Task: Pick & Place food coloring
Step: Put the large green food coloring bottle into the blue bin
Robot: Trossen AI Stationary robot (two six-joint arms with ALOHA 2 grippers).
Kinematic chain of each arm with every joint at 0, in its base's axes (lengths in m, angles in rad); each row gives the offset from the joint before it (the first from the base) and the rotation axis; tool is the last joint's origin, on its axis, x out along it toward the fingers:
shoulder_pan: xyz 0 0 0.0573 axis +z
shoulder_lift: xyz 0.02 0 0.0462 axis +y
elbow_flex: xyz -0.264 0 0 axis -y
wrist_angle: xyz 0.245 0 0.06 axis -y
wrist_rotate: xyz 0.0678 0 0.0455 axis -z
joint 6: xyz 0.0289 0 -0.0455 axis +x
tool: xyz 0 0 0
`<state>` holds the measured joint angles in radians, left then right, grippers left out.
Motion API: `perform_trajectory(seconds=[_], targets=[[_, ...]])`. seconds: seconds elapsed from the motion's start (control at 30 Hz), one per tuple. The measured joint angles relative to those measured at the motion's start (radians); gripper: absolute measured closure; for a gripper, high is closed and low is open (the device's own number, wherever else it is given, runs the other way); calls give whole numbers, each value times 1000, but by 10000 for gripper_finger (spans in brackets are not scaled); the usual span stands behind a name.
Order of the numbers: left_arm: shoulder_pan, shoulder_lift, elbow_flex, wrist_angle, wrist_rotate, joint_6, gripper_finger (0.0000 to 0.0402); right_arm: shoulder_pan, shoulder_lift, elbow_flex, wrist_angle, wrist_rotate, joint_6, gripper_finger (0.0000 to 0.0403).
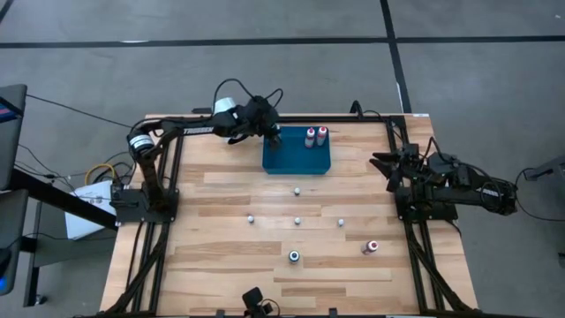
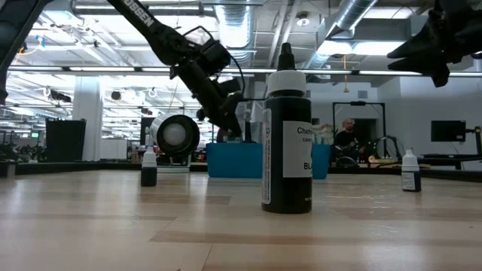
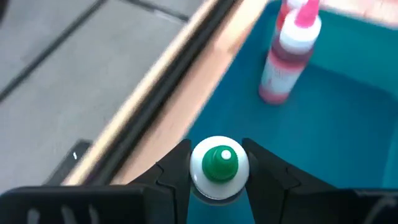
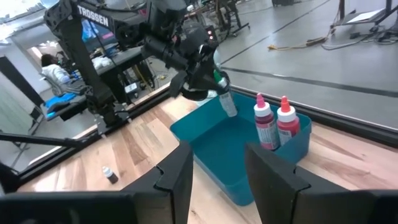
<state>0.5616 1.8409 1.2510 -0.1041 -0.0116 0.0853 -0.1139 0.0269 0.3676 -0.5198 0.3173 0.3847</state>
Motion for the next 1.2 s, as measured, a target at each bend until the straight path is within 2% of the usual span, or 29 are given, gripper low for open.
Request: perform_trajectory(seconds=[0.2, 0.43, 0.6, 0.73, 1.2], targets=[[-10, 45, 0, 65, -3, 0, 296, -1, 0, 0, -4, 7, 0, 269], [-8, 44, 0, 22, -45, 22, 292, -1, 0, 0, -4, 5, 0, 269], [-8, 43, -34, 43, -40, 29, 294, -1, 0, 0, -4, 6, 0, 270], [-8, 38, -67, 66, -39, 10, 281, -1, 0, 0, -4, 6, 0, 269], [-8, 41, -57, 73, -43, 10, 270, -1, 0, 0, -4, 6, 8, 269]])
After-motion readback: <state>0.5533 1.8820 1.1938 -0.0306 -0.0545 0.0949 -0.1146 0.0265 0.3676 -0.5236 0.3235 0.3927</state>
